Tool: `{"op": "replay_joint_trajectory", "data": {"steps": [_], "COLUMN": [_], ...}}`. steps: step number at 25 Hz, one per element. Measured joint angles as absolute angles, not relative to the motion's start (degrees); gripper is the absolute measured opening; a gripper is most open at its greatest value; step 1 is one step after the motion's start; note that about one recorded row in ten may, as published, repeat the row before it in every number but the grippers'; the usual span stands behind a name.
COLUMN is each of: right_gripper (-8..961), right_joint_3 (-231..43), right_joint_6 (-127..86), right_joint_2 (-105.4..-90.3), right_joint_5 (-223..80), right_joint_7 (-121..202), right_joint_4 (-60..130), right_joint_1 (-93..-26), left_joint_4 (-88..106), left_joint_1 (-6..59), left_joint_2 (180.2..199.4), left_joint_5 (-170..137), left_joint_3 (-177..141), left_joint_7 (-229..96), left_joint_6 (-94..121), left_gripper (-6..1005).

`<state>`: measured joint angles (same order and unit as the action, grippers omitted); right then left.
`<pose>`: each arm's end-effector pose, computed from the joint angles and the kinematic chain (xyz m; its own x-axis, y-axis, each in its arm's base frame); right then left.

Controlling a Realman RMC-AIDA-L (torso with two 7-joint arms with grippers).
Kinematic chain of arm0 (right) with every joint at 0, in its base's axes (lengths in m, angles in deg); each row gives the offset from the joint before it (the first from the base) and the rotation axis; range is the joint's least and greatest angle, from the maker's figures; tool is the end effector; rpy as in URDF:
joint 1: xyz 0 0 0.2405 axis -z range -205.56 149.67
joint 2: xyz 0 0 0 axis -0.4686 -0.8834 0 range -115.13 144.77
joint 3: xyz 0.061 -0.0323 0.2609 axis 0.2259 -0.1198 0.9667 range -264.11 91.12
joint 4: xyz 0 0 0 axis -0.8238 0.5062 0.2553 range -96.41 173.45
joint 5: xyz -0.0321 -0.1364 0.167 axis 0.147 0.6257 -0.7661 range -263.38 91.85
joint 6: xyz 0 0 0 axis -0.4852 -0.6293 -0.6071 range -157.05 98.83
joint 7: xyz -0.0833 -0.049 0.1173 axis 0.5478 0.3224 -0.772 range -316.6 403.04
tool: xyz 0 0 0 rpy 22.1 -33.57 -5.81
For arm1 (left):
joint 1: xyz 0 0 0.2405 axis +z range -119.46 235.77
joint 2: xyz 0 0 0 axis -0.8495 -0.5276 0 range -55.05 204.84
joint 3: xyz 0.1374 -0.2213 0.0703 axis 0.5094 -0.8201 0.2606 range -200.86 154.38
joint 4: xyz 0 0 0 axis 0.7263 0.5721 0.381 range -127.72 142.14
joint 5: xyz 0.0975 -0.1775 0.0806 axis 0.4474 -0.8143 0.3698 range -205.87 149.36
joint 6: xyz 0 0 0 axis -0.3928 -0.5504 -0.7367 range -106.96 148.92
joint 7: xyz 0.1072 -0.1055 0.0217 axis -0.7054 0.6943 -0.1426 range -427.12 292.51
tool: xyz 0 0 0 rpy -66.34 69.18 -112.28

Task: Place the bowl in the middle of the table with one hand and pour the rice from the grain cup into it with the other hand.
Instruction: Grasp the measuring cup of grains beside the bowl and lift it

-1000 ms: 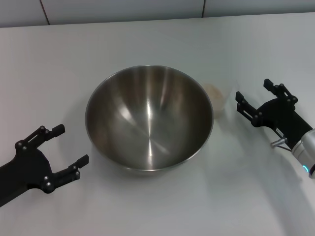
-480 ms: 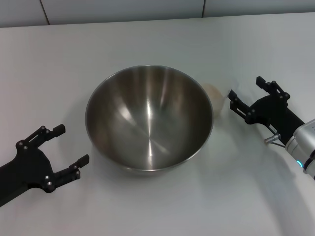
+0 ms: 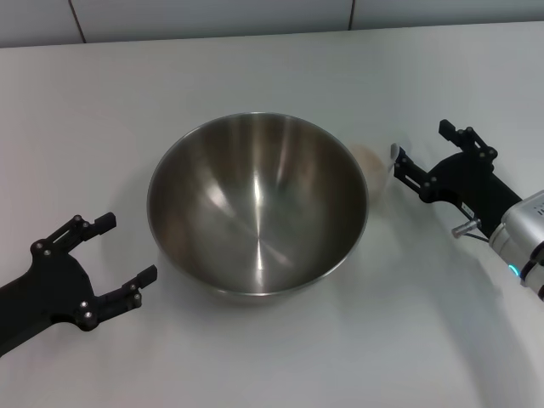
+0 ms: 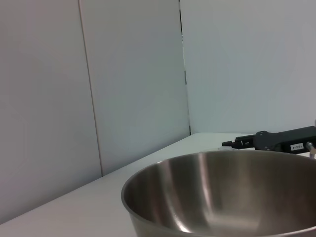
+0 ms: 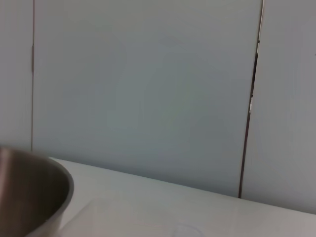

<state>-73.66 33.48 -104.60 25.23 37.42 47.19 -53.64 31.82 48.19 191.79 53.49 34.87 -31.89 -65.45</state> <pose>0.3405 0.3227 -0.0813 0.8102 -0.0962 -0.5782 -0.5662 -0.3840 -0.7294 -0.3503 0.2407 -0.0307 0.8298 -0.0004 0.5580 0.3262 -0.8110 -0.4856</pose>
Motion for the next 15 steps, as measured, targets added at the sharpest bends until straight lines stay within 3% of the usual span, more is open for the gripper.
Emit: {"op": "replay_joint_trajectory", "data": {"steps": [15], "right_gripper": [802], "right_joint_3": [-73.6], "right_joint_6": [33.4], "right_joint_2": [-104.62], "right_joint_5": [25.1], "right_joint_7": [37.5], "right_joint_4": [47.0], "right_joint_1": [-54.9], "left_joint_4": [31.8], "left_joint_1": [47.6], "left_joint_2": [191.96], "left_joint_5": [56.4], "left_joint_3": [34.5], "left_joint_7": [-31.2], "left_joint_6": [-65.4], "left_gripper": [871]}}
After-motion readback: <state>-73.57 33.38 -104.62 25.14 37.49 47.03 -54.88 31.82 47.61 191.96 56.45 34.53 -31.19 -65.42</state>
